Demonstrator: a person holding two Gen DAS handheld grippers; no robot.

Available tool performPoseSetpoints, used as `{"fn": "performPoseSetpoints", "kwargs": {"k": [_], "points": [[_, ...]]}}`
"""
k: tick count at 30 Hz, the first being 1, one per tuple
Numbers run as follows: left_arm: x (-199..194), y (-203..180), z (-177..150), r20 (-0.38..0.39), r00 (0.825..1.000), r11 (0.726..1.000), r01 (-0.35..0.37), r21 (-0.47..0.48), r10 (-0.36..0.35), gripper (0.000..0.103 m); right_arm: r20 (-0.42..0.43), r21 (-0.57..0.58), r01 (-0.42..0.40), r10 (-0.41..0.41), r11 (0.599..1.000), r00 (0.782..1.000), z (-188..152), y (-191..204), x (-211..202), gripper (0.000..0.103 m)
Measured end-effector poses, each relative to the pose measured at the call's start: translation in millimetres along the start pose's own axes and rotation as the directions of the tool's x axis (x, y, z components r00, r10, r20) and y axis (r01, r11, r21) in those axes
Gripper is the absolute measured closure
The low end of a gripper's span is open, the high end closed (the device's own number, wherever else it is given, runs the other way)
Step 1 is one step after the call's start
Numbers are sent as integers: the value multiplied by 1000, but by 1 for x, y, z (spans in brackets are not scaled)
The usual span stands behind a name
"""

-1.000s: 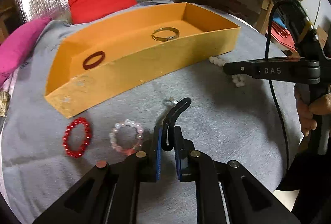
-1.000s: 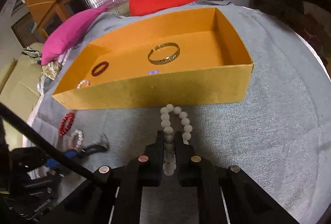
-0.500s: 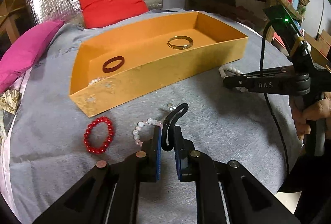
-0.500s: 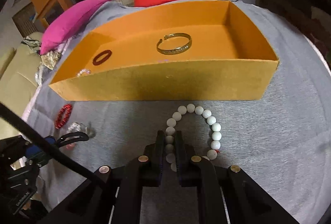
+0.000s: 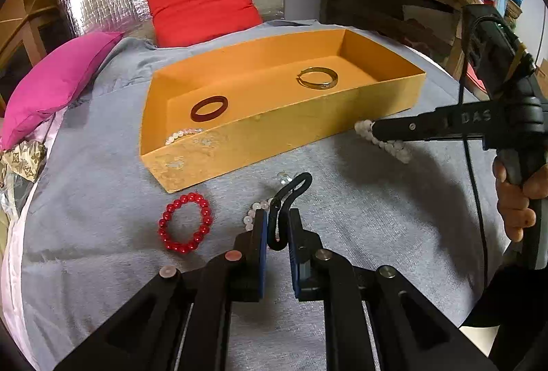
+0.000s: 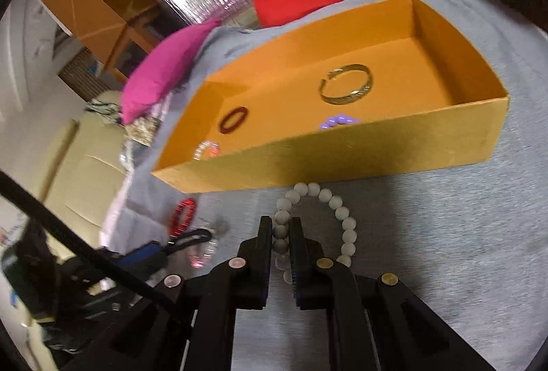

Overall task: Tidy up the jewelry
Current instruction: 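Lower the white bracelet into the box with the right tool while the left drops the hair tie in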

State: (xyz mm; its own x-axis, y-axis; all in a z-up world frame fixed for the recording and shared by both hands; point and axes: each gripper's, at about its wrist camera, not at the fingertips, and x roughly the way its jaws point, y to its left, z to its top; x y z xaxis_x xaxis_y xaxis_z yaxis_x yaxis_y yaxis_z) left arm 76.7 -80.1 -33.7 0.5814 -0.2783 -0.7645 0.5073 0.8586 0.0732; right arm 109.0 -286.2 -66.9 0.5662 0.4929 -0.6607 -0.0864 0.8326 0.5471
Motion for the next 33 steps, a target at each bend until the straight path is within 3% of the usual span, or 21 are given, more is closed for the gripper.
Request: {"fn": "performPoseSetpoints", "kwargs": {"k": [11,19,25,33], "points": [[-13,26,10,117,990,990,87,-110,-74,91,106,69,-204,196,977,975,7,1,-24,92],[-15,34,26,216,976,984,74,-162,-38,91,210,74,-277,256,958,944,17,-2,-53,92],[-5,30,50,268,963,981,48,-188,4,91,341,116,-251,199,961,919,33,-18,-81,92],[25,19,76,264,964,976,19,-217,40,91,400,174,-116,38,978,916,54,-30,-73,92]]}}
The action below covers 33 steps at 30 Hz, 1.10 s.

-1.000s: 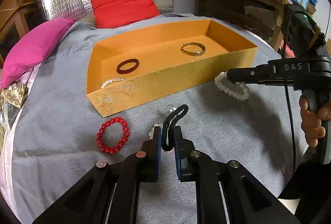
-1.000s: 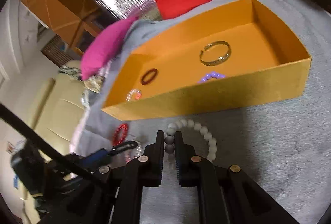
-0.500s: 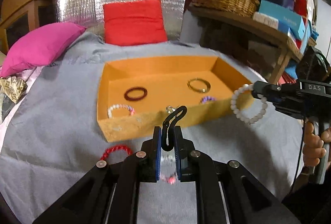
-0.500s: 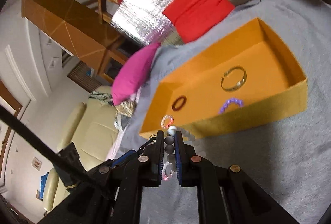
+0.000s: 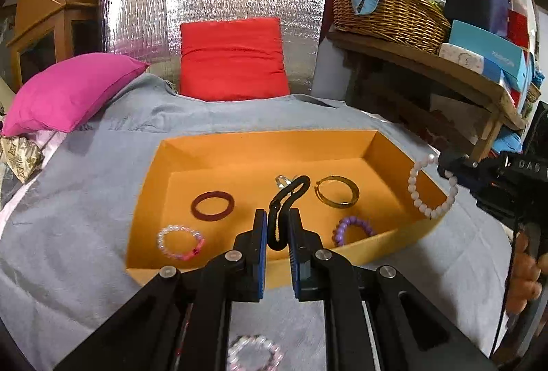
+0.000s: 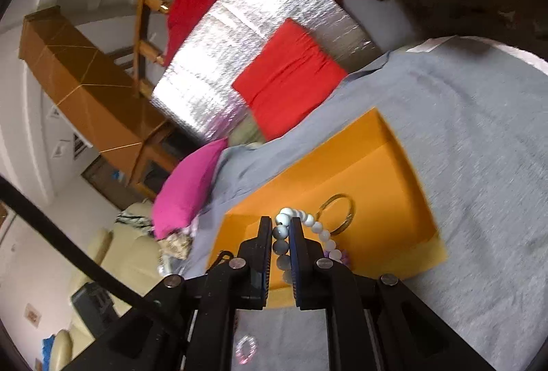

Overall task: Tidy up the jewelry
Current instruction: 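Lower the white bracelet into the box with the right tool while the left drops the hair tie in, then withdraw both open tools from the box toward the red and pink bead bracelets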

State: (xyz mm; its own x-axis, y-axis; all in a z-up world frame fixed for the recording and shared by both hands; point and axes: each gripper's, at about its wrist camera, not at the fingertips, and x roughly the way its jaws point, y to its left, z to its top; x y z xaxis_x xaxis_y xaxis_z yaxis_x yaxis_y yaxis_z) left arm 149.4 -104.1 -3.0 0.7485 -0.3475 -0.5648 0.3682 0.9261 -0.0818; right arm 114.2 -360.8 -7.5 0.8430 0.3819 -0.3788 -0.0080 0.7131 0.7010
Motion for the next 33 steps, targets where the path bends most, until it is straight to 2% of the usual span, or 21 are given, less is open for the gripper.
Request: {"fn": "performPoseSetpoints", "kwargs": {"k": [4,10,13,16,18,21,23,25,27,33], "points": [[20,-4,0,-33,999,1000,-13,-6,12,91,5,-32,102,-102,994,995,2,-5,17,92],[35,-5,-6,-103,994,1000,-29,6,29,86,-27,-46,168,-170,985,985,0,-13,31,89],[35,-5,-9,-122,992,999,-35,4,35,78,-48,-39,182,-184,983,982,-2,-17,34,89],[32,-5,-12,-125,990,998,-65,3,65,52,-77,-23,202,-203,979,976,-6,-21,35,88],[29,-7,-12,-125,989,997,-73,16,74,40,-111,-1,222,-220,975,969,-8,-25,37,79],[25,-9,-11,-125,987,995,-93,30,96,33,-118,23,218,-214,976,970,-9,-28,32,76],[23,-10,-12,-138,986,995,-91,38,96,31,-120,40,194,-188,980,975,-9,-28,27,64],[21,-11,-13,-142,985,994,-97,48,103,30,-115,49,171,-164,984,980,-9,-25,24,48],[18,-13,-14,-136,984,992,-107,64,115,30,-116,28,162,-158,986,981,-8,-20,22,40],[9,-17,-12,-93,984,985,-144,92,153,29,-116,54,151,-144,987,983,-7,-21,22,39]]}}
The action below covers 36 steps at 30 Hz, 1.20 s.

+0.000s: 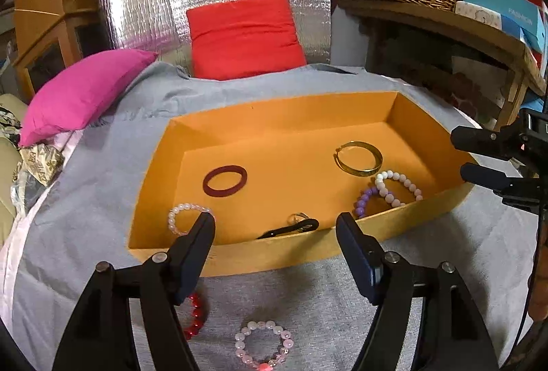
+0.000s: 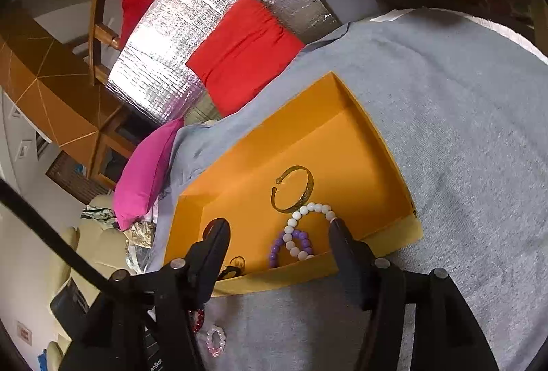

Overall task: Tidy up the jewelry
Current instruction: 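Withdraw both open tools from the box toward the red and pink bead bracelets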

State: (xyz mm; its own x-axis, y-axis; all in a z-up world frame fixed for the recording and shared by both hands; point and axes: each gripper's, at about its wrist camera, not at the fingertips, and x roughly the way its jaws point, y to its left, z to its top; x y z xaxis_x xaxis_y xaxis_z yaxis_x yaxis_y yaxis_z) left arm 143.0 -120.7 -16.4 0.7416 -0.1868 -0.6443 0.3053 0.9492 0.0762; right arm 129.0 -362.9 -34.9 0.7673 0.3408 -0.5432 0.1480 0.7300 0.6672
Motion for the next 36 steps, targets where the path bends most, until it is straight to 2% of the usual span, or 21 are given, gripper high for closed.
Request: {"fn": "performPoseSetpoints", "kwargs": {"k": [5,7,10,19,25,31,36], "points": [[-4,1,-2,-3,1000,1000,-28,4,29,29,3,34,-15,15,999,1000,0,-4,0,38],[-6,2,-4,-10,999,999,-39,12,39,28,6,40,-27,27,999,1000,-1,-5,0,33],[-10,6,-7,-14,998,998,-57,15,57,28,15,61,-40,39,997,999,-2,-7,-1,33],[-28,39,-17,-26,990,990,-140,-28,140,28,14,83,-88,87,993,996,-2,-14,-2,32],[-34,54,-24,-52,985,984,-170,-60,167,28,20,110,-124,123,986,992,-3,-20,-3,32],[-35,64,-28,-99,984,977,-163,-138,150,28,44,179,-207,203,962,978,-6,-33,-7,30],[-31,58,-30,-133,982,974,-157,-163,136,28,47,257,-296,294,920,955,-5,-48,-4,27]]}}
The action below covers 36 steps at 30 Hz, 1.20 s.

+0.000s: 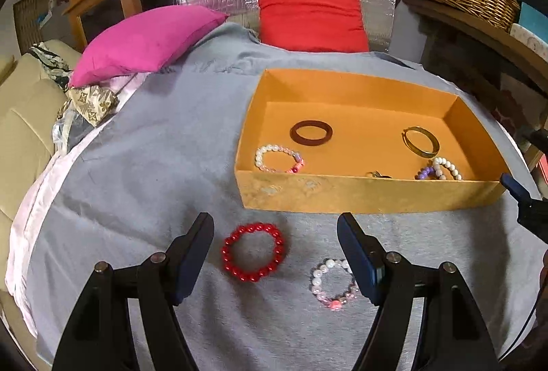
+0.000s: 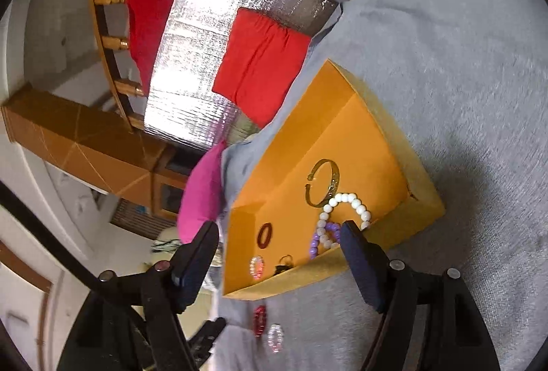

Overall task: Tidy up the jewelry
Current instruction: 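Withdraw both open tools from the box toward the red and pink bead bracelets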

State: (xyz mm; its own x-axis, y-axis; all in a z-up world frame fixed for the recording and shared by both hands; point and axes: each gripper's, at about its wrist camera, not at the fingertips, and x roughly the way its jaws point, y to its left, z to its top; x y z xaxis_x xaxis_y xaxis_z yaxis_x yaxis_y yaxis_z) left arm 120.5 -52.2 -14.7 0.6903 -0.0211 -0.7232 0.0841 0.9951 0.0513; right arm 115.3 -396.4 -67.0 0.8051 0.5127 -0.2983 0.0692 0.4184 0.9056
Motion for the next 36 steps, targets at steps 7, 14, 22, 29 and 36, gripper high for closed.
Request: {"fn": "performPoseSetpoints", "kwargs": {"k": [7,14,22,29,36], "points": [[2,-1,-4,3,997,995,-81,51,81,28,-12,20,27,-27,999,1000,-2,4,-3,27],[4,52,-27,-25,977,977,-212,4,212,28,-76,-403,223,-275,888,958,-41,65,17,25],[-1,72,-47,-57,972,974,-226,7,226,28,-83,-671,343,-527,657,846,-114,87,68,37],[-9,67,-47,-42,983,984,-177,30,178,28,24,-725,512,-727,460,686,-144,61,95,42],[-11,68,-52,-66,986,988,-151,37,153,28,178,-652,654,-760,384,624,-151,45,88,0]]}}
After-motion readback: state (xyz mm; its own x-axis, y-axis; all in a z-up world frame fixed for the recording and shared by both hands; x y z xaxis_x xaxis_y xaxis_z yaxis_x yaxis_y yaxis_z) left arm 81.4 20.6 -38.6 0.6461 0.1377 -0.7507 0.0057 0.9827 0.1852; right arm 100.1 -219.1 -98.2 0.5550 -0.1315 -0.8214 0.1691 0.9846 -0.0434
